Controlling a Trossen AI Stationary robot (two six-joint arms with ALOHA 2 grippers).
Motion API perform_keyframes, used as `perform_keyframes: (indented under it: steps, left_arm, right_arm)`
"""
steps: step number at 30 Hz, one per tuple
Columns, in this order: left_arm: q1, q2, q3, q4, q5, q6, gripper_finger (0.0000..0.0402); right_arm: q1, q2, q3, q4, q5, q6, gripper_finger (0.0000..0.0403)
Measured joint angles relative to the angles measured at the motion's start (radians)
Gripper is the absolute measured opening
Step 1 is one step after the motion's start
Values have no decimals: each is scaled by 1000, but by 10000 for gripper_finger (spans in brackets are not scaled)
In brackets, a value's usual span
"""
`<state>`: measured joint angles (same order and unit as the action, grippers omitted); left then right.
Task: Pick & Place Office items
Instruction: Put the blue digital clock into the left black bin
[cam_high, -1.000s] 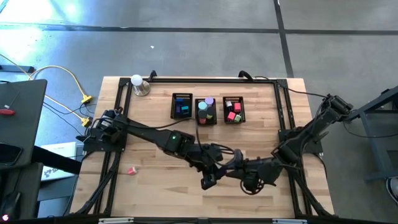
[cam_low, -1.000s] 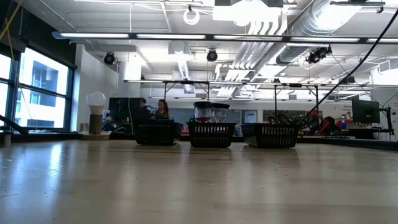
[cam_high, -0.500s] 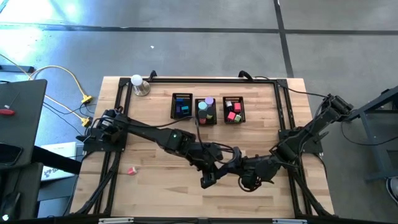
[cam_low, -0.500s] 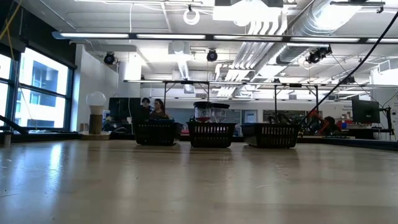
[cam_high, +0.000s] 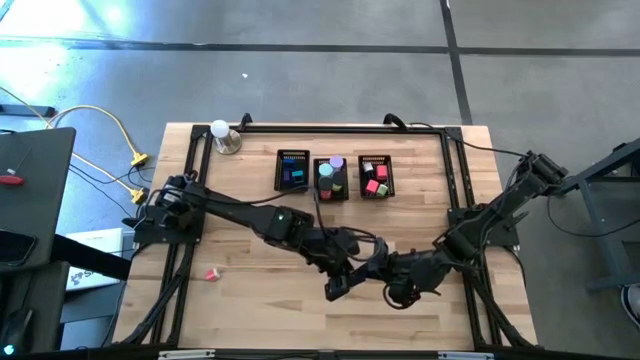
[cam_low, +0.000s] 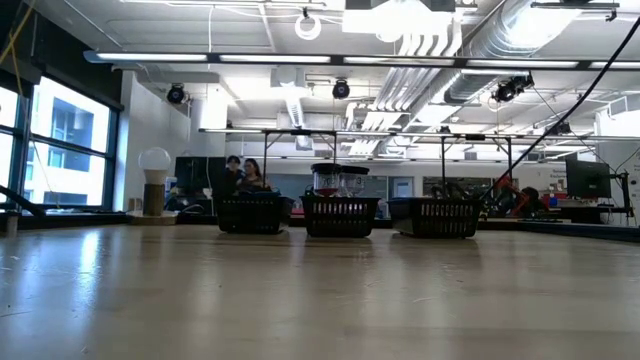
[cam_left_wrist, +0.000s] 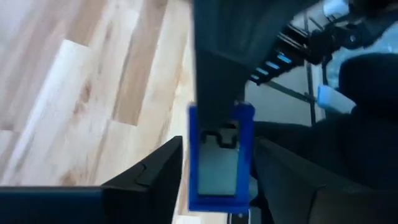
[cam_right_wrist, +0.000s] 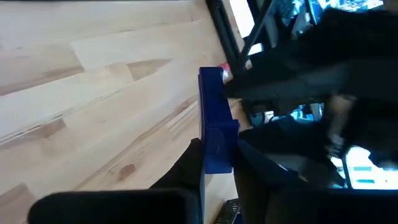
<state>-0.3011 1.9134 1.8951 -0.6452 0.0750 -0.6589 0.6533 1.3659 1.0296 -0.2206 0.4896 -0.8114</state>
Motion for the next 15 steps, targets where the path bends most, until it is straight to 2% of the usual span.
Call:
perform_keyframes:
  steps: [4, 7, 9, 11, 15]
  left_arm:
    - [7, -1, 0, -4, 4, -7, 218]
    - [7, -1, 0, 9, 56, 54, 227]
    - [6, -7, 1, 1, 51, 92, 228]
    - [6, -18, 1, -16, 4, 138, 229]
    - [-10, -56, 1, -101, -170, 311, 229]
  right_arm:
    - [0, 1, 0, -11, 2, 3, 46]
    - [0, 1, 0, -12, 15, 34, 45]
    - [1, 1, 0, -14, 41, 70, 45]
    - [2, 0, 0, -26, 70, 120, 45]
    - [0, 0, 0, -78, 79, 249, 45]
